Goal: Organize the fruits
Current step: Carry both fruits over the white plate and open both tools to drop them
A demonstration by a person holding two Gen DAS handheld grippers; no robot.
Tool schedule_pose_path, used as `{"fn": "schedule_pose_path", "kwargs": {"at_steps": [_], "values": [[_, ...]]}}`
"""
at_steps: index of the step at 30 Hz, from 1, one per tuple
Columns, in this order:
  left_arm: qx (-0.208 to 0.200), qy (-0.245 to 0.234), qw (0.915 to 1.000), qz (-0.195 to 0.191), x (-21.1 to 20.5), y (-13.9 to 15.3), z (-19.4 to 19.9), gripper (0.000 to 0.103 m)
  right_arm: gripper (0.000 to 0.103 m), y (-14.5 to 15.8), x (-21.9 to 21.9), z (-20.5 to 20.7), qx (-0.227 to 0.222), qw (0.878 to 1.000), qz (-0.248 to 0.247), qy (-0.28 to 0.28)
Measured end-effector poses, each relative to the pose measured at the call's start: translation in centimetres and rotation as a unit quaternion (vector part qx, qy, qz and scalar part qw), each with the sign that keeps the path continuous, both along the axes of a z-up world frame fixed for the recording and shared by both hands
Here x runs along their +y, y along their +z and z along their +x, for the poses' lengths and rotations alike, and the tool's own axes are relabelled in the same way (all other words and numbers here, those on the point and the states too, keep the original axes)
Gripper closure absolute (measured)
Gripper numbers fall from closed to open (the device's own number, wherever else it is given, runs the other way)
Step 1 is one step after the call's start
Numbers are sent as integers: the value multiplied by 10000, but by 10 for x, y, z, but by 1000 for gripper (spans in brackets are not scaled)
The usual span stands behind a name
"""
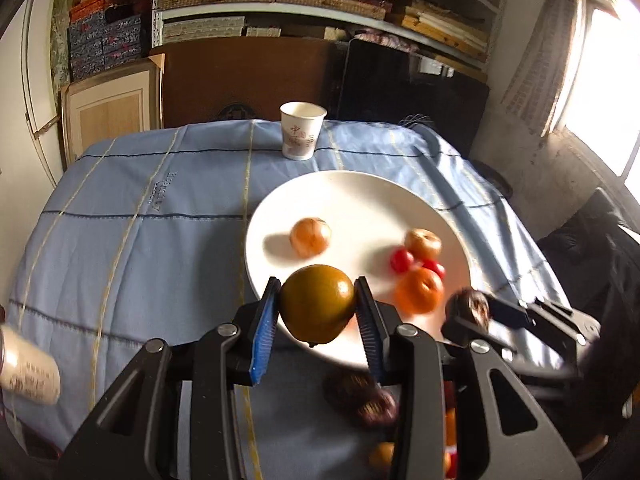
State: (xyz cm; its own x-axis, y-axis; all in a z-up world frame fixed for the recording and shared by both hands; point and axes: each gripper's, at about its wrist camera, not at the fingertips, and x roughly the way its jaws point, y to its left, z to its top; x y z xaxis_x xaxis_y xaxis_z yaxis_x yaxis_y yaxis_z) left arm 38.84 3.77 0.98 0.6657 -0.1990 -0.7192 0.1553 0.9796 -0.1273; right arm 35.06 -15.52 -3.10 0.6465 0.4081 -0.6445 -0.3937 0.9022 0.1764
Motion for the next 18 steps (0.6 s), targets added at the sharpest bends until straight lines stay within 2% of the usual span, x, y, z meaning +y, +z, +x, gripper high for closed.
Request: {"fn": "schedule_pose_path", "kwargs": {"at_steps": [6,17,18], "values": [[449,145,9989,43,-1,-33,53,66,63,-17,16,15,177,9997,-124,101],[707,76,9974,141,-14,-61,77,66,62,-28,31,27,295,9987,-279,301],[696,92,9974,176,-15,-61,76,63,62,-30,32,27,304,9986,-302,295]]}}
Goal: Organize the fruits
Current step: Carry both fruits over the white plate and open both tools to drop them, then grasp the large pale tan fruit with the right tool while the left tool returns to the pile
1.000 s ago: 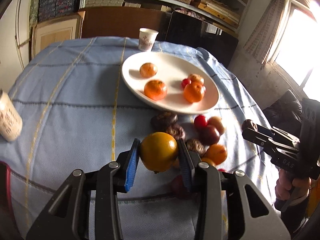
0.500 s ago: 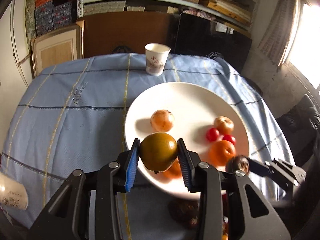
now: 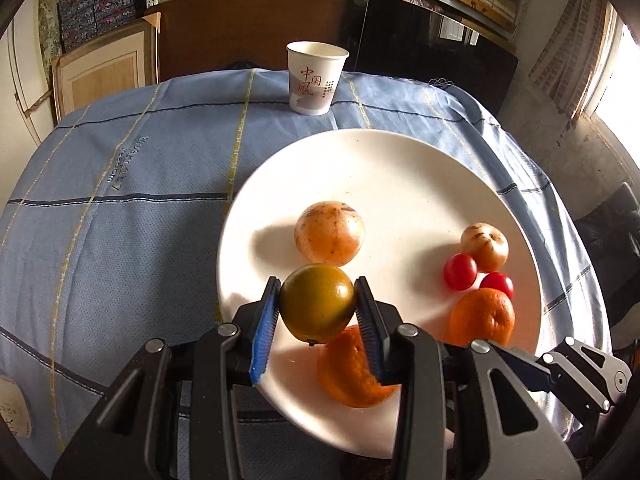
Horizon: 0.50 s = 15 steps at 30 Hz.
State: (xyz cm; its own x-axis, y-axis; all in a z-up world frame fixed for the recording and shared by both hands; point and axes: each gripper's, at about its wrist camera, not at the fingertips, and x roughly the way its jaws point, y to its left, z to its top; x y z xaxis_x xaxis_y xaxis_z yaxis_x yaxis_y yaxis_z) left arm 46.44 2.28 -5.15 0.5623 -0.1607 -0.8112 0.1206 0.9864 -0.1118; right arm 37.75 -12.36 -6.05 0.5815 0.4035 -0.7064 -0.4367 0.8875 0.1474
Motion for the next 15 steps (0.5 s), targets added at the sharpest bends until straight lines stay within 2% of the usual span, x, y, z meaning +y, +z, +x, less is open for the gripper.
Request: {"fn": "schedule_pose_path", "kwargs": {"at_steps": [1,3,6,10,12,15], "values": [[-15,1,10000,30,0,1,-1,54,62,0,0,-1,-19,10000,-20,-22],[-102,57,9999,74,1,7,-6,45,62,4,-3,-1,-21,10000,37,-36],[-320,37,9994,105,5,27,-23,43,62,24,-18,-10,-180,9993,318,-68],[-792,151,9966,183,15,58,-70,20,56,45,-52,-30,-523,9966,539,-340],[-966,187,9951,130,22,66,-100,16,54,42,-71,-37,-536,9952,590,-569],[-1029,243,9943,-113,30,62,-140,9,54,25,-94,-42,-284,9937,719,-815]]}}
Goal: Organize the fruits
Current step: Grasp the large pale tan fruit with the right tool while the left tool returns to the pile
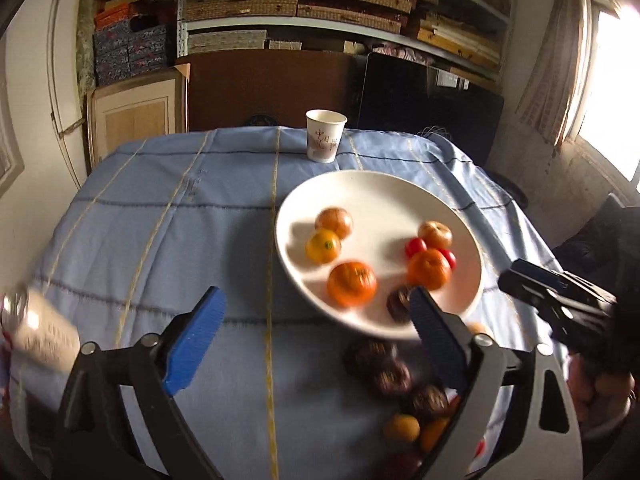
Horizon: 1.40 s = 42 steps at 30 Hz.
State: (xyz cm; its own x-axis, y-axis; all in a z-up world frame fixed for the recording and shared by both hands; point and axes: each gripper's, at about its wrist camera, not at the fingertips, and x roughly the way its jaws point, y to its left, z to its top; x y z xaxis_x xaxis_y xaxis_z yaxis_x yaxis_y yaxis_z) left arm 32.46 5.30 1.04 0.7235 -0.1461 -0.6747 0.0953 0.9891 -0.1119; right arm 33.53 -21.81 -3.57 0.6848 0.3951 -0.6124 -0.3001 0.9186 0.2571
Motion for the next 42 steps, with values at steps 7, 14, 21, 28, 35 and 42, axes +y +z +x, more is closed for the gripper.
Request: {"fn": "schedule_pose_path", "kwargs": {"at_steps": [7,14,21,28,35,42], "values": [[181,212,9995,172,-1,-45,-54,7,54,-36,-10,-9,540,9984,182,-7],[164,59,9995,276,-5,-50,-68,7,55,-44,-6,-10,756,9971,66,65],[229,60,9996,131,-3,-50,-71,7,55,-51,3,-12,897,9958,-86,160],[220,80,9997,75,0,-47,-73,7,56,-59,9,-10,889,9959,-62,130],[311,127,9994,19,3,-50,-71,7,60,-57,5,-10,926,9957,33,82],[348,105,9993,90,0,-53,-71,7,60,-47,-5,-15,763,9969,158,-69]]}}
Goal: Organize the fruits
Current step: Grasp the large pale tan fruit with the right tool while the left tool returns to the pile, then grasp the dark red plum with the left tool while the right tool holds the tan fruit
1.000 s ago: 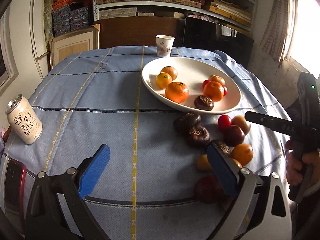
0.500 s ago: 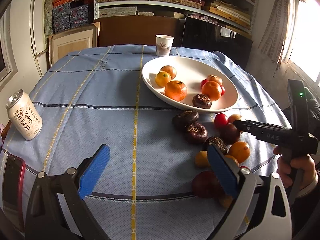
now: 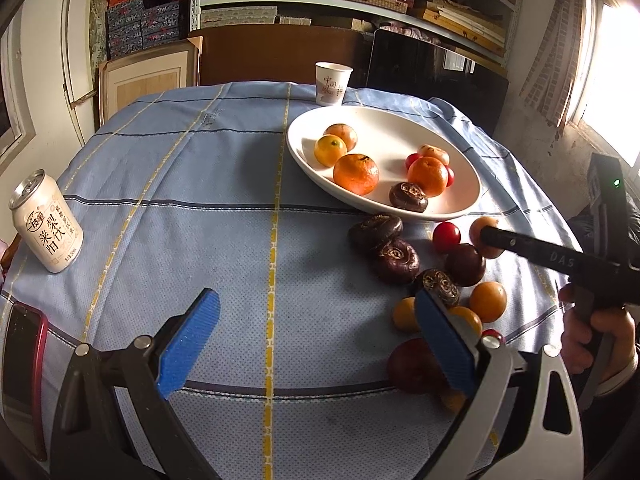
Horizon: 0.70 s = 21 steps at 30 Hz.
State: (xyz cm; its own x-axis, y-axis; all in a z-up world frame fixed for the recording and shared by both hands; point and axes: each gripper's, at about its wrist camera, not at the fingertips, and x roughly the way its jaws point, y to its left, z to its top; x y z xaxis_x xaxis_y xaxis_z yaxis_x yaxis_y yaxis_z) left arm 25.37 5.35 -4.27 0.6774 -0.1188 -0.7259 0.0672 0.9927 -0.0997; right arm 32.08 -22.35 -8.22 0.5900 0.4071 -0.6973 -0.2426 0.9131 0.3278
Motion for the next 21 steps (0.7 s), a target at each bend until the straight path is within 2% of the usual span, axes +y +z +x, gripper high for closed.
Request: {"fn": "schedule_pose_path", "kwargs": {"at_steps": [3,8,10,15,21], "values": [[34,-136,9999,13,-4,-1,-1,7,60,5,-4,-4,-144,9998,-79,-105],[115,-848,9963,-86,-23,-4,-8,8,60,8,-10,-7,-207,9996,-101,-188],[145,-1095,9939,-42,-32,-7,-11,21,60,8,-11,-7,-179,9996,-88,-199],[404,-1335,9902,-41,-42,-18,-11,37,60,7,-10,-8,-182,9996,-101,-192],[471,-1331,9898,-159,-40,-20,-11,38,60,7,-10,-8,-174,9996,-120,-196]]}}
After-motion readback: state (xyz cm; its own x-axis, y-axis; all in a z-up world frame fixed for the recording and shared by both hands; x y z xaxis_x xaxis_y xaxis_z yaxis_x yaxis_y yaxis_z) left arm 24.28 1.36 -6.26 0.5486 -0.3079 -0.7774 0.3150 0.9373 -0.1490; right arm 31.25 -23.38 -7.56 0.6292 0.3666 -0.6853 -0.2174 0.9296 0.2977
